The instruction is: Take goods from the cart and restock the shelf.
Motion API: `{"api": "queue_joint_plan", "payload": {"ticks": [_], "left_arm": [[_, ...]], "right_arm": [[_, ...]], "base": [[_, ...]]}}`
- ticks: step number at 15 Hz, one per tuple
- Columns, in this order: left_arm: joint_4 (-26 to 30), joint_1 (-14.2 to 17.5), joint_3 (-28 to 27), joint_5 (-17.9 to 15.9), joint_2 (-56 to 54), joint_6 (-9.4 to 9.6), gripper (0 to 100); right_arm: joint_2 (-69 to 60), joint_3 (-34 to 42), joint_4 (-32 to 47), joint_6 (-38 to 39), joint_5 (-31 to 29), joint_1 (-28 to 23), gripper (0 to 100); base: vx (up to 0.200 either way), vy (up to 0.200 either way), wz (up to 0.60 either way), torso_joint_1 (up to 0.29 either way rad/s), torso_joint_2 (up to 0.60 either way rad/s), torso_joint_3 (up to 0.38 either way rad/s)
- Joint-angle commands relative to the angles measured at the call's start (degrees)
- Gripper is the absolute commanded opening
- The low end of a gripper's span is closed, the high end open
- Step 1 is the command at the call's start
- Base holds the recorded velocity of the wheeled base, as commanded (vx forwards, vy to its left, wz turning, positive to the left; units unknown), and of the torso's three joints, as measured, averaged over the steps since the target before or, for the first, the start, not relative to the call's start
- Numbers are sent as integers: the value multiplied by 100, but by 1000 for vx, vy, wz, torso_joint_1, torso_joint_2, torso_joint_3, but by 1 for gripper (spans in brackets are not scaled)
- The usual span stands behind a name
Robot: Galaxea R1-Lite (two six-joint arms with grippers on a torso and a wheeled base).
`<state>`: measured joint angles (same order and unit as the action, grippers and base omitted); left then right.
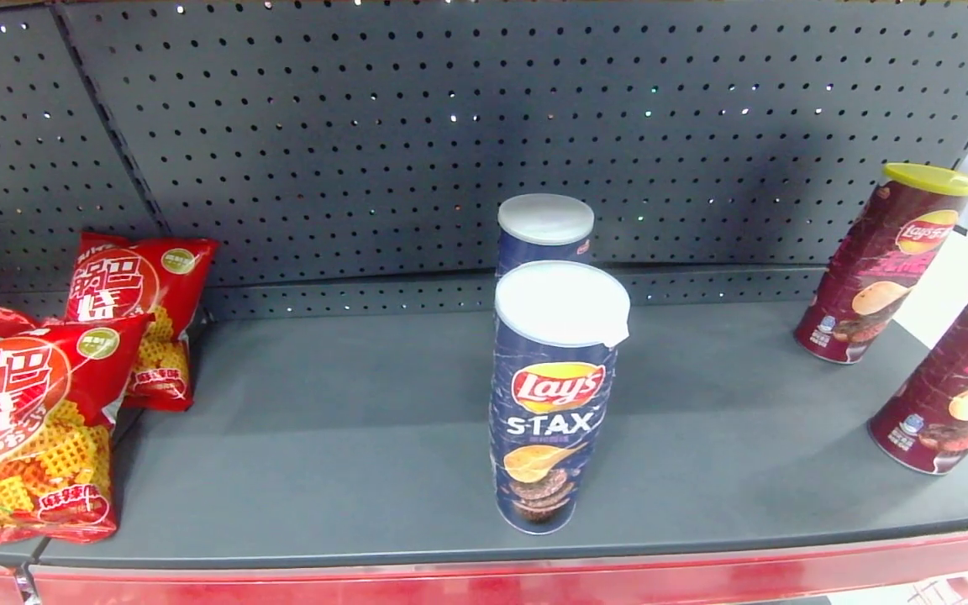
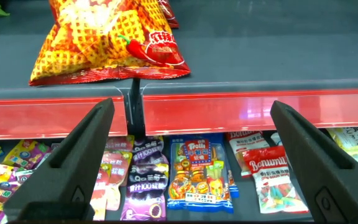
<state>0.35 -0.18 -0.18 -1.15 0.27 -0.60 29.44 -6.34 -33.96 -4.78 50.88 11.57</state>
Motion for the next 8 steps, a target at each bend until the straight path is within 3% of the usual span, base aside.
{"api": "queue_joint_plan", "payload": {"ticks": [1, 4, 8], "left_arm": [[0, 1, 1, 0, 8, -2, 100], [0, 1, 1, 0, 8, -2, 100], [0, 1, 1, 0, 8, -2, 100]], "right_arm": [[-1186, 564, -154, 452, -1098, -559, 100], [-1503, 625, 329, 1102, -2610, -972, 100], [-2408, 634, 2430, 241, -3014, -1526, 100]], "base": [[0, 0, 0, 0, 0, 0], [0, 0, 0, 0, 0, 0], [0, 0, 0, 0, 0, 0]]}}
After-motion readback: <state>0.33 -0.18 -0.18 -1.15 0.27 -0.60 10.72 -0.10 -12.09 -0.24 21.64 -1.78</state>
